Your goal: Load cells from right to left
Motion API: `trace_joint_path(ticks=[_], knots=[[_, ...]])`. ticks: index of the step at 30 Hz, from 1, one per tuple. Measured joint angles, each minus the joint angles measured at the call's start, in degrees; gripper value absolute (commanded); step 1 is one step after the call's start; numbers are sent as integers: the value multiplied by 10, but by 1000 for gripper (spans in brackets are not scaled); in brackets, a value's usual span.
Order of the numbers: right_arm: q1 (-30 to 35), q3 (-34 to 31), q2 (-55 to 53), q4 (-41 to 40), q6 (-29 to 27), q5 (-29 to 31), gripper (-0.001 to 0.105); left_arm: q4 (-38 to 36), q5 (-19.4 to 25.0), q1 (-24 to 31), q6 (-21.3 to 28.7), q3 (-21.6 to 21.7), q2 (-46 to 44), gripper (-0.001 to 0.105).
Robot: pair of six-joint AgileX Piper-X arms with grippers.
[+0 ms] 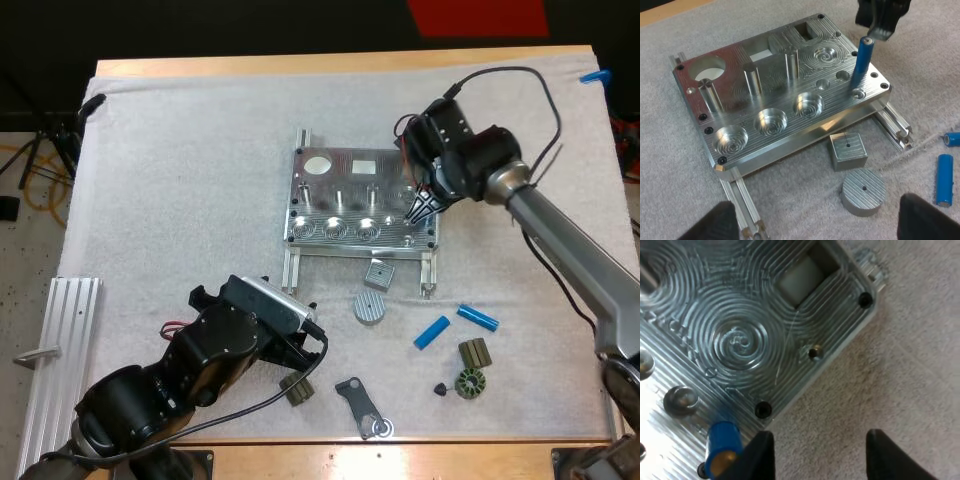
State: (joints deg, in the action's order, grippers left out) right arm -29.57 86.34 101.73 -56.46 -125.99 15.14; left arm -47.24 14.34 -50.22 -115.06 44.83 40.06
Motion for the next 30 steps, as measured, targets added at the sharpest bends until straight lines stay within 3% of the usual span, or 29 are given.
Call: trace_joint_path(ticks=[8,20,30], knots=[[0,0,-68,-11,20,-4,42,0,0,0,20,0,0,65],[0,0,-160,-122,74,-52,42,0,0,0,46,0,0,65],[0,0,-231,-205,122,-131,42,0,0,0,47,0,0,65]])
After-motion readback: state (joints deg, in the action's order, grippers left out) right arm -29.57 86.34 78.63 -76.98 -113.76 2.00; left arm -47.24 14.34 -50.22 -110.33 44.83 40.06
